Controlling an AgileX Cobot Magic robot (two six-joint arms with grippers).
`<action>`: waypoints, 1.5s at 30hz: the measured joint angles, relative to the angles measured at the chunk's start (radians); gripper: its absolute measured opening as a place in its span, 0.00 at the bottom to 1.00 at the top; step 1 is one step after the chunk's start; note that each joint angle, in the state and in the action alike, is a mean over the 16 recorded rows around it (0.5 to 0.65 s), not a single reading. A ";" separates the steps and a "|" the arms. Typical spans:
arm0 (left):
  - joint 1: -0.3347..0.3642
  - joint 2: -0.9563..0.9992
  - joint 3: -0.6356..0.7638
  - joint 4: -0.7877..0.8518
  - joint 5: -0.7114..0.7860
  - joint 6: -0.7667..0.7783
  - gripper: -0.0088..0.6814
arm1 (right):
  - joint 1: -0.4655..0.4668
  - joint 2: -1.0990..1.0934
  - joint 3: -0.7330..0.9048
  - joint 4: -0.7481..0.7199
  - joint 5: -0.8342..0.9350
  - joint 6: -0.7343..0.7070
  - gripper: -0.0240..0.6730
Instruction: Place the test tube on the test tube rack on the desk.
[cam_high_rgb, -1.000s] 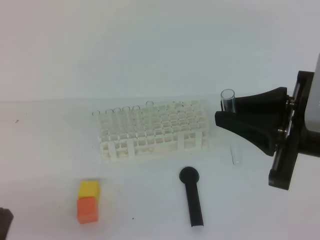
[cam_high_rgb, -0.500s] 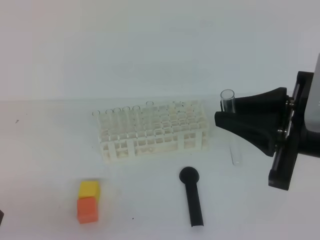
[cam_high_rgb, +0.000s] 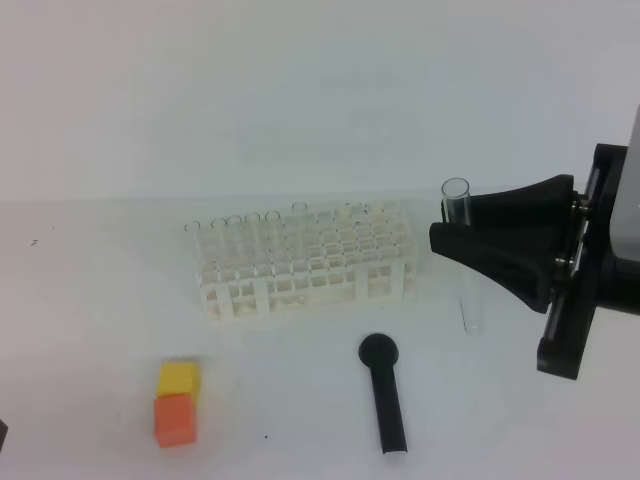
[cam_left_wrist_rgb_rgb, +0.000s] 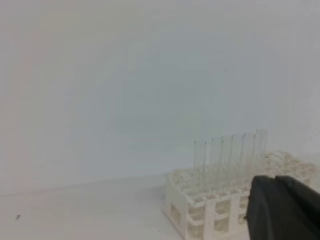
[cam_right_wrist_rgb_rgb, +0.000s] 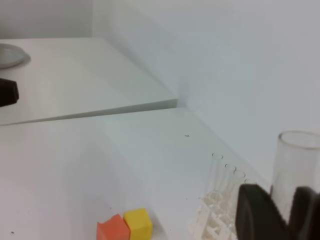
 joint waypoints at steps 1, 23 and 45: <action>0.000 0.000 0.000 0.000 0.000 0.000 0.01 | 0.000 0.000 0.000 0.000 0.000 0.001 0.21; 0.000 0.000 0.000 0.000 0.000 0.000 0.01 | 0.083 0.117 0.109 0.664 0.035 -0.501 0.21; 0.000 0.000 0.000 0.000 0.000 0.000 0.01 | 0.387 0.621 -0.217 1.726 -0.176 -1.355 0.21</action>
